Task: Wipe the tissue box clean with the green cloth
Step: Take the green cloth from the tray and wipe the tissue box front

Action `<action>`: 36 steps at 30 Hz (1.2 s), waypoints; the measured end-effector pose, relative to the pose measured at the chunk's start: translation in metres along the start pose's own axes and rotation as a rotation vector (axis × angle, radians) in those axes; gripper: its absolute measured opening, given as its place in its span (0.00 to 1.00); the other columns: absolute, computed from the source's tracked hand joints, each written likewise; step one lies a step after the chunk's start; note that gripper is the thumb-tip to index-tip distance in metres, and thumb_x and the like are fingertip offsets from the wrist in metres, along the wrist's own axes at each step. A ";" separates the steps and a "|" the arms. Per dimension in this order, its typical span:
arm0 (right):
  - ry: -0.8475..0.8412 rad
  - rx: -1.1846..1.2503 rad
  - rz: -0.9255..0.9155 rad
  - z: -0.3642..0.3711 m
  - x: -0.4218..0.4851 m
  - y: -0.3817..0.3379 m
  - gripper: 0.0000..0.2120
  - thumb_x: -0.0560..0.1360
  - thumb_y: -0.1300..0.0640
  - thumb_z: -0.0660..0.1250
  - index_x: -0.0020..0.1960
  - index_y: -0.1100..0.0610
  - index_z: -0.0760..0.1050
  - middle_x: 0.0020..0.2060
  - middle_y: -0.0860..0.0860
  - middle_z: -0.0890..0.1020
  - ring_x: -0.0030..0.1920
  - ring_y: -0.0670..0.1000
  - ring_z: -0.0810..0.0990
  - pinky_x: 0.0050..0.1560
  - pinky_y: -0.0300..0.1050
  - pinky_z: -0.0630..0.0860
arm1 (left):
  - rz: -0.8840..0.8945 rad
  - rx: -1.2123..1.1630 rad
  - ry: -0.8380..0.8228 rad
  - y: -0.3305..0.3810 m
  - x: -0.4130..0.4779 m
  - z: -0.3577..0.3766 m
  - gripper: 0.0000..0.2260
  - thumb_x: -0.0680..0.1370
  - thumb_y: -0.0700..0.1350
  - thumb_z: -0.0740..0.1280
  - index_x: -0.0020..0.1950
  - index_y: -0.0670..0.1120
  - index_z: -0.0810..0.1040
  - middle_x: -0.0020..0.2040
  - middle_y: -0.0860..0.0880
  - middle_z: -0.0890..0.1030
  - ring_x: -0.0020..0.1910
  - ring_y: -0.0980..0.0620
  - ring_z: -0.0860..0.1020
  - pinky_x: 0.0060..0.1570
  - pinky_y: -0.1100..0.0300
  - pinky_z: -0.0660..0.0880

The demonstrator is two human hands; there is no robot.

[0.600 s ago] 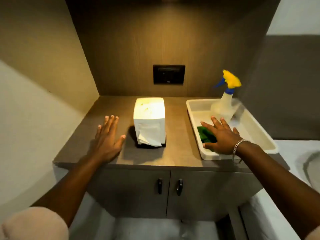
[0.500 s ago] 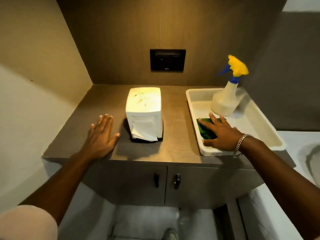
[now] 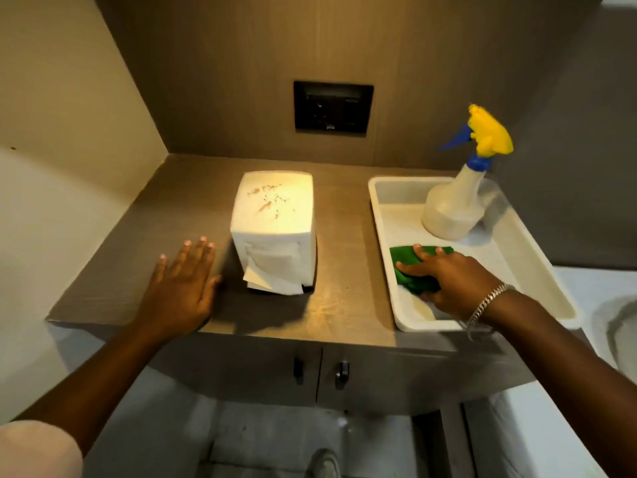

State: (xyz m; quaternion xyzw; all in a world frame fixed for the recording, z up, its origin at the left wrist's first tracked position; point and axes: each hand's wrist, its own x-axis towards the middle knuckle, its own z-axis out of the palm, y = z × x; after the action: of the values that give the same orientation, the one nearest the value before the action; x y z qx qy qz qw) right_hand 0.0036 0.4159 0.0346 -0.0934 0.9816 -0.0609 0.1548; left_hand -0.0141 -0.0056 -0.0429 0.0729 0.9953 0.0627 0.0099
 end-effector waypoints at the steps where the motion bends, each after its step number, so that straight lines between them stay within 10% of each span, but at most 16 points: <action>1: 0.029 0.044 -0.005 -0.003 -0.003 -0.001 0.29 0.71 0.53 0.70 0.69 0.41 0.66 0.75 0.52 0.62 0.71 0.60 0.64 0.70 0.56 0.66 | -0.014 -0.017 0.004 0.000 0.000 -0.001 0.33 0.75 0.61 0.40 0.78 0.48 0.49 0.80 0.48 0.50 0.79 0.46 0.48 0.74 0.40 0.45; 7: 0.212 0.216 0.027 -0.037 -0.018 -0.003 0.26 0.65 0.64 0.76 0.59 0.45 0.77 0.56 0.56 0.83 0.55 0.59 0.80 0.54 0.46 0.73 | 0.010 -0.285 -0.109 -0.011 0.016 -0.029 0.34 0.76 0.64 0.52 0.78 0.53 0.46 0.79 0.56 0.46 0.79 0.51 0.44 0.74 0.45 0.42; 16: 0.472 0.336 -0.309 -0.102 -0.013 -0.101 0.25 0.68 0.60 0.73 0.63 0.44 0.75 0.65 0.46 0.76 0.65 0.42 0.73 0.63 0.36 0.70 | 0.370 -0.619 -0.238 0.023 0.060 -0.142 0.58 0.58 0.72 0.69 0.74 0.61 0.33 0.64 0.75 0.31 0.62 0.79 0.29 0.69 0.63 0.38; 22: 0.347 0.079 -0.388 -0.094 0.004 -0.151 0.25 0.71 0.55 0.68 0.65 0.39 0.71 0.70 0.45 0.71 0.66 0.53 0.74 0.52 0.55 0.81 | 0.439 -0.529 -0.405 0.032 0.090 -0.139 0.59 0.61 0.62 0.77 0.77 0.56 0.38 0.72 0.63 0.33 0.69 0.62 0.31 0.72 0.56 0.33; 32: 0.281 -0.209 -0.300 -0.103 0.031 -0.177 0.26 0.71 0.56 0.66 0.66 0.38 0.69 0.70 0.47 0.70 0.67 0.59 0.73 0.51 0.63 0.80 | 0.468 -0.587 -0.338 0.029 0.096 -0.128 0.56 0.57 0.62 0.76 0.77 0.57 0.47 0.79 0.60 0.40 0.67 0.66 0.36 0.68 0.62 0.36; 36: 0.258 -0.305 -0.309 -0.096 0.012 -0.183 0.32 0.67 0.57 0.71 0.67 0.38 0.68 0.70 0.48 0.71 0.65 0.61 0.74 0.42 0.63 0.82 | 0.419 -0.617 -0.365 0.026 0.098 -0.120 0.58 0.55 0.65 0.78 0.76 0.62 0.47 0.78 0.61 0.36 0.76 0.50 0.35 0.75 0.44 0.42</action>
State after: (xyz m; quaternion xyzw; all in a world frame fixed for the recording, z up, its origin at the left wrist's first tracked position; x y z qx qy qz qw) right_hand -0.0077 0.2435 0.1488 -0.2559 0.9652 0.0538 0.0009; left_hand -0.1107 0.0193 0.0779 0.2772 0.8755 0.3448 0.1946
